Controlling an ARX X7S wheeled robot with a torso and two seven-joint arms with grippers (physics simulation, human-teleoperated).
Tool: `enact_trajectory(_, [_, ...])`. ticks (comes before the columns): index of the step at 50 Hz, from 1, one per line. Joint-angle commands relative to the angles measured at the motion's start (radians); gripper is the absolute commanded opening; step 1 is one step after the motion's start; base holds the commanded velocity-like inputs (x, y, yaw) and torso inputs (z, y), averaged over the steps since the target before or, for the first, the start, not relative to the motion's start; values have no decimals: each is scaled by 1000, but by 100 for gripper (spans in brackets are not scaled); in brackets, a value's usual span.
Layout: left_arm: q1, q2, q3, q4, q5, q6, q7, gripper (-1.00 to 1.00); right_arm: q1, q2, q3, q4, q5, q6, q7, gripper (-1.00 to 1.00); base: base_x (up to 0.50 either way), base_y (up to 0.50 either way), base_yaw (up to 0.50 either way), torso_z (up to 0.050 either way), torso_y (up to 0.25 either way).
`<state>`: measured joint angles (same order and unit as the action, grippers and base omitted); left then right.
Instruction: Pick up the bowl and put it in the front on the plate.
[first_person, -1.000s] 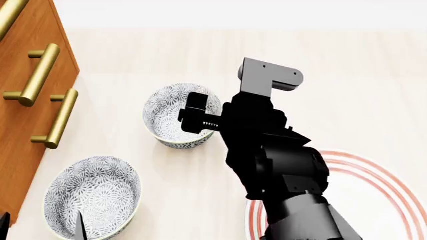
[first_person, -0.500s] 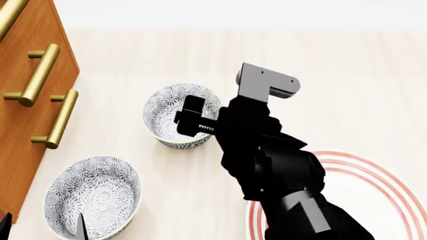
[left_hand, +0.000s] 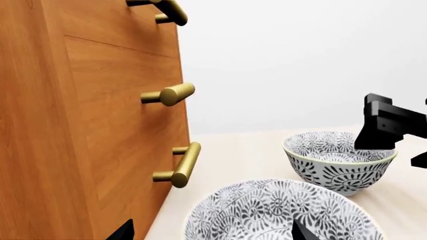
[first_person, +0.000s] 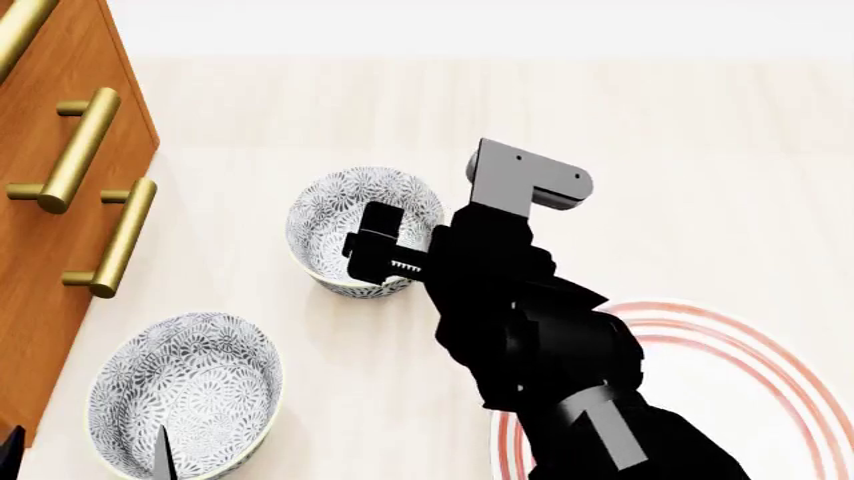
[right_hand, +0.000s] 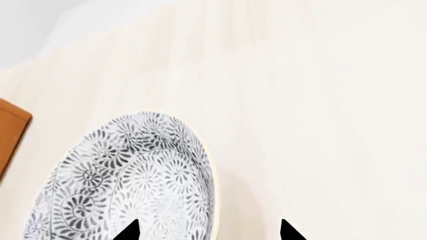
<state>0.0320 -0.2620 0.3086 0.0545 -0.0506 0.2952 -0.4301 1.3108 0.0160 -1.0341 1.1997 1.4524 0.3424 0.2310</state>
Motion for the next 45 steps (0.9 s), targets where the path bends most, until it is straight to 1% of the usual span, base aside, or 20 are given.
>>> enact_trajectory(1, [4,10,-6,2,8,20,21,100,-12,-13,-35,-11,37,-20,-12,100,0,0,0,0,0])
enact_trajectory(20, [1,5,6,-3,4,19,19,100,-13,-14,-133,-3,130,-53,-20,100,0,0,0,0,0])
enact_trajectory(21, [1,5,6,-2,4,18,18,100,-12,-13,-133,-2,135,-61,-16,-100,0,0,0,0,0])
enact_trajectory(39, [0,-1,15,-4,1,19,15,100,-11,3,-152,-34,145,-84,4,-100,0,0,0,0,0])
enact_trajectory(45, [1,-3,18,-3,1,20,13,100,-12,43,-145,-114,148,-95,53,-100,0,0,0,0,0])
